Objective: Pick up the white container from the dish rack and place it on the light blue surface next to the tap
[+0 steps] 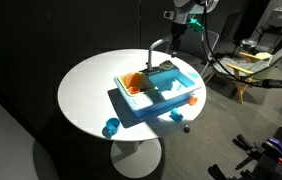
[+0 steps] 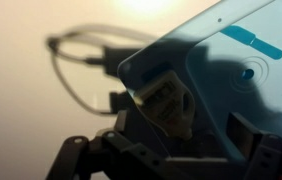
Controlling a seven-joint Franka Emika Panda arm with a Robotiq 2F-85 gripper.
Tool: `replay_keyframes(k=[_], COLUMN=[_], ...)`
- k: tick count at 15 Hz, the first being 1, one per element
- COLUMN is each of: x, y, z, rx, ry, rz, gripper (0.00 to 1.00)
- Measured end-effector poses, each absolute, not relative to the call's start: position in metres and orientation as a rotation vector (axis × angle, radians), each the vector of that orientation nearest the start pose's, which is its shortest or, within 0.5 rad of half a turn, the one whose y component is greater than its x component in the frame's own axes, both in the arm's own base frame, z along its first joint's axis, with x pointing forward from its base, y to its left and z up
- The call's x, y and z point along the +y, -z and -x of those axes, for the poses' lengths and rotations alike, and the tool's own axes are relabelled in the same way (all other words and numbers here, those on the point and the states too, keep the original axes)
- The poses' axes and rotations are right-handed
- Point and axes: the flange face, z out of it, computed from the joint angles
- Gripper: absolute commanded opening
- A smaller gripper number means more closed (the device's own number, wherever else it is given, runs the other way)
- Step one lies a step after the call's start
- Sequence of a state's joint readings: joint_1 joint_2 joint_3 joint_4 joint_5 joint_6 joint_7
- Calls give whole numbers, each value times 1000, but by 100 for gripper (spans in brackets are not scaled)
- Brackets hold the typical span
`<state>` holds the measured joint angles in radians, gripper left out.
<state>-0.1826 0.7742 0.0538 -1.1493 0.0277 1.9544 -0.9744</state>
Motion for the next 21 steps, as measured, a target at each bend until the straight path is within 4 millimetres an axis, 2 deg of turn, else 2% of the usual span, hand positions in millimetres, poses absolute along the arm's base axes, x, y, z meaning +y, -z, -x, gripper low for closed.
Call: replay_keyframes(k=[10, 16, 21], x=[-102, -87, -65], y=[-360, -364, -366], z=[-726, -710, -691], rx=[-985, -826, -644], ry=[-27, -78, -136], rz=[2909, 2949, 2992], gripper=[100, 100, 100])
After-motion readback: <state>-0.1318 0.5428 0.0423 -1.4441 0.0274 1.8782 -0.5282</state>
